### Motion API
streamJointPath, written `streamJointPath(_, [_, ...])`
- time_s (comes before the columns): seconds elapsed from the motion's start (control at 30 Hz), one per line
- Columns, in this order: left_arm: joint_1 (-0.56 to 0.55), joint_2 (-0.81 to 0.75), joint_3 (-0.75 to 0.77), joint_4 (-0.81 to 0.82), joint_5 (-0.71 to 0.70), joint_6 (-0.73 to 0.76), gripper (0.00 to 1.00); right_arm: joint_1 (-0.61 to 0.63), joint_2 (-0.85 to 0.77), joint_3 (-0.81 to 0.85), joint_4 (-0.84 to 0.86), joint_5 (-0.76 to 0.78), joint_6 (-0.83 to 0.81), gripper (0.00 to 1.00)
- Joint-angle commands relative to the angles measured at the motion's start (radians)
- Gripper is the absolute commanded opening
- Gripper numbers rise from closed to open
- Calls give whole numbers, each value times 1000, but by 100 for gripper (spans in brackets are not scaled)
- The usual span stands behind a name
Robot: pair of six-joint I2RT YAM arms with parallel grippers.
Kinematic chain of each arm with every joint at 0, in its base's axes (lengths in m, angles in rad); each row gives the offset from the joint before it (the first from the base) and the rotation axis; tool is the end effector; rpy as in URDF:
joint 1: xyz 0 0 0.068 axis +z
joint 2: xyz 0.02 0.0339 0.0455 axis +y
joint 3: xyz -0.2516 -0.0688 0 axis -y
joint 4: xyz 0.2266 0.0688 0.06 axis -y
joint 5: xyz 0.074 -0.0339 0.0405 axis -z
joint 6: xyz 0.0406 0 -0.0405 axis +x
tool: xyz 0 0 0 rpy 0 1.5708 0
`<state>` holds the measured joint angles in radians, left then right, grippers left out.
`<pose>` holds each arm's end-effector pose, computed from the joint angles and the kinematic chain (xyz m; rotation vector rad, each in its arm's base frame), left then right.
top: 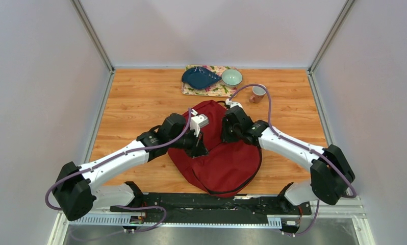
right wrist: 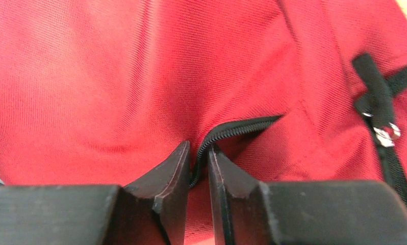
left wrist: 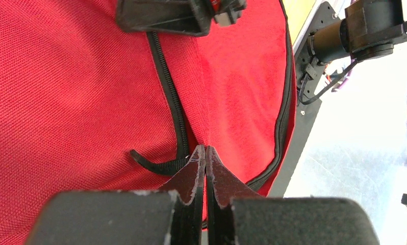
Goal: Pack the student bag
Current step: Adjust the student bag at the center of the board.
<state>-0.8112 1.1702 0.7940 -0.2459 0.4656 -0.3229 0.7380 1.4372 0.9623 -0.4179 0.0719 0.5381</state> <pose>0.1550 -0.1897 0.2535 0.8417 2.2009 -1.1129 0.2145 0.1911 0.2234 -0.2195 2.5086 0.4561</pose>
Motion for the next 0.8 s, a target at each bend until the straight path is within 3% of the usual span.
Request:
streamJointPath(0.0, [-8, -38, 11, 36, 24, 12, 4, -3, -111, -8, -146, 118, -76, 29])
streamJointPath(0.1, [-9, -44, 2, 34, 15, 8, 7, -3, -193, -4, -171, 149, -96, 42])
streamJointPath(0.13, [-9, -47, 1, 36, 12, 8, 8, -3, -211, 0, -174, 151, -98, 53])
streamJointPath(0.23, [-8, -53, -6, 37, 4, 5, 10, -5, -270, 6, -173, 149, -90, 58])
streamJointPath(0.57, [-9, -109, -1, 36, -28, -10, 34, -5, -319, -8, -130, 98, -37, 59])
streamJointPath(0.67, [-8, -145, -1, 34, -64, -19, 46, -6, -319, -10, -124, 59, -26, 59])
streamJointPath(0.77, [-9, -207, -18, 16, -157, -34, 51, -3, -331, -16, -102, 0, -29, 59])
